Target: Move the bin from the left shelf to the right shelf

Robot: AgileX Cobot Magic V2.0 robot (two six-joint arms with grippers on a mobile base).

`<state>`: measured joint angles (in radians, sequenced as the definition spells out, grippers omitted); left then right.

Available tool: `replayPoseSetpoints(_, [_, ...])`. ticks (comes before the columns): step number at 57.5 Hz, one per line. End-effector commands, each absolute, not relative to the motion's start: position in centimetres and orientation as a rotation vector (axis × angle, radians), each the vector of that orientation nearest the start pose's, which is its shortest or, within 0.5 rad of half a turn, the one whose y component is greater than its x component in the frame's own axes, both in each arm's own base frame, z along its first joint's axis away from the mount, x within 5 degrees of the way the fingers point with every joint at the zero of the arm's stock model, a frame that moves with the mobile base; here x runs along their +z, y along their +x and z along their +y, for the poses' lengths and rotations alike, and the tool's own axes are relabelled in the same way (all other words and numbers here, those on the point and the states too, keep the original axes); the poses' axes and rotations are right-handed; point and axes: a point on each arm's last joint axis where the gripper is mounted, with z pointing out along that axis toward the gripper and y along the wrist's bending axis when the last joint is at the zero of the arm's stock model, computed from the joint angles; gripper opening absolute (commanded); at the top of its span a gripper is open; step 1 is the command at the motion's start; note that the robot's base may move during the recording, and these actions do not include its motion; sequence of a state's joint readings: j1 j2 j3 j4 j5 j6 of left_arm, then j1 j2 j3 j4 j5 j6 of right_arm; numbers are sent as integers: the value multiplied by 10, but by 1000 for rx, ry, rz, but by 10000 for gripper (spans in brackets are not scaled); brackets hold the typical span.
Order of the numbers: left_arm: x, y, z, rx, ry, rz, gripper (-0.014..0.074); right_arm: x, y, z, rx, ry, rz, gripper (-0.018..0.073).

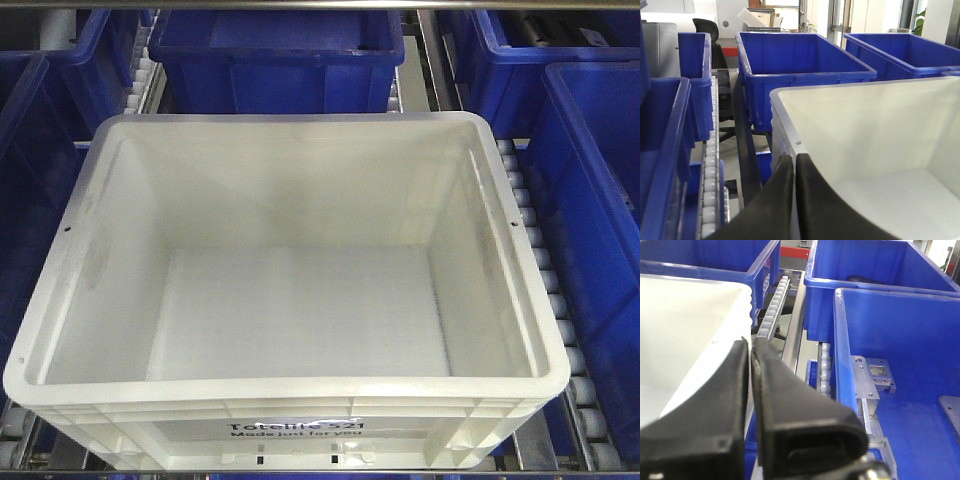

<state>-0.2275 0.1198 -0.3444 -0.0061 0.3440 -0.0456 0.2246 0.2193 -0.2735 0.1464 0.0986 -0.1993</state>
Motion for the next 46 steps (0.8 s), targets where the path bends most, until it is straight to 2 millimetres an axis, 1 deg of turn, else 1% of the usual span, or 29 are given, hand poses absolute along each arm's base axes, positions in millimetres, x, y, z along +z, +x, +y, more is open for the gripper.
replayPoseSetpoints(1, [305, 45, -10, -174, 169, 1490, -8, 299, 66, 15, 133, -202, 1419, -8])
replayPoseSetpoints(4, [301, 44, -9, -164, 174, 1482, -8, 299, 66, 15, 133, -202, 1419, -8])
replayPoseSetpoints(8, [289, 41, -9, -165, 173, 1459, -8, 299, 66, 15, 133, -202, 1419, -8])
replayPoseSetpoints(14, [255, 41, -9, -189, 157, 1395, -8, 299, 66, 15, 133, -202, 1419, -8])
replayPoseSetpoints(18, [236, 49, -11, -225, 132, 1391, -7, 299, 66, 15, 133, -202, 1420, -8])
replayPoseSetpoints(23, [218, 52, -12, -250, 109, 1358, -6, 299, 66, 15, 133, -201, 1417, -8])
replayPoseSetpoints(25, [214, 52, -12, -253, 106, 1332, -6, 299, 66, 15, 133, -201, 1417, -8])
replayPoseSetpoints(27, [213, 52, -12, -245, 114, 1345, -6, 299, 66, 15, 133, -201, 1417, -8])
replayPoseSetpoints(46, [212, 53, -12, -246, 113, 1369, -6, 299, 66, 15, 133, -201, 1417, -8])
